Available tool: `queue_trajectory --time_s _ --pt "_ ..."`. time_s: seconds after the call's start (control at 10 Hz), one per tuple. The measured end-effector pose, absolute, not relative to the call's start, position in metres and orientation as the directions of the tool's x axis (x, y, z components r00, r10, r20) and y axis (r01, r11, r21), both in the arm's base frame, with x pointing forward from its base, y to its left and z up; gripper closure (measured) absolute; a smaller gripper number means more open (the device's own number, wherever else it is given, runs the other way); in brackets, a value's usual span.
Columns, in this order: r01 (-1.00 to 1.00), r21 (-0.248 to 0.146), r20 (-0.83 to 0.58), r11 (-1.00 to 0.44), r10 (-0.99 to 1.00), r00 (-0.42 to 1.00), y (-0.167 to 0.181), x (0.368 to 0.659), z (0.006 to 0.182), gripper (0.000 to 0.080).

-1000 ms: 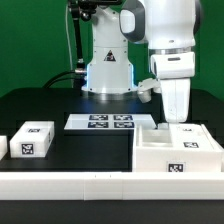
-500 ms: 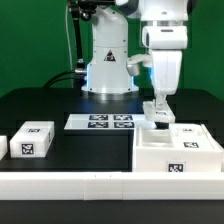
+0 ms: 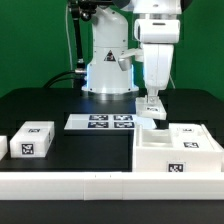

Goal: Assemble cabinet

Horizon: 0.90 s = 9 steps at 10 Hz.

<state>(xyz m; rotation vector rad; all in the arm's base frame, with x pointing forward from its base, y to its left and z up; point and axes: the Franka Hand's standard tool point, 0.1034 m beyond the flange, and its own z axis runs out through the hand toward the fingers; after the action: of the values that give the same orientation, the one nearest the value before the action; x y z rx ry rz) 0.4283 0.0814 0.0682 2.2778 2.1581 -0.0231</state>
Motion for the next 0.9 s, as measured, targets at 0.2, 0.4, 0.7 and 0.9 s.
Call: queue_trajectory --time_s 0.2,0.4,0.7,0.9 --pt "0.998 -0.011 -0.013 -0.055 0.998 0.055 0.08 0.427 0.067 0.0738" --pt "0.998 -0.013 -0.012 -0.054 0.999 0.053 0.079 0.427 0.066 0.0738" --pt "0.999 -0.021 -0.005 -0.043 0.999 0.043 0.079 0.425 0.061 0.0737" --pt "0.998 -0.03 0.043 -0.049 0.998 0.051 0.07 0.427 0.056 0.0737"
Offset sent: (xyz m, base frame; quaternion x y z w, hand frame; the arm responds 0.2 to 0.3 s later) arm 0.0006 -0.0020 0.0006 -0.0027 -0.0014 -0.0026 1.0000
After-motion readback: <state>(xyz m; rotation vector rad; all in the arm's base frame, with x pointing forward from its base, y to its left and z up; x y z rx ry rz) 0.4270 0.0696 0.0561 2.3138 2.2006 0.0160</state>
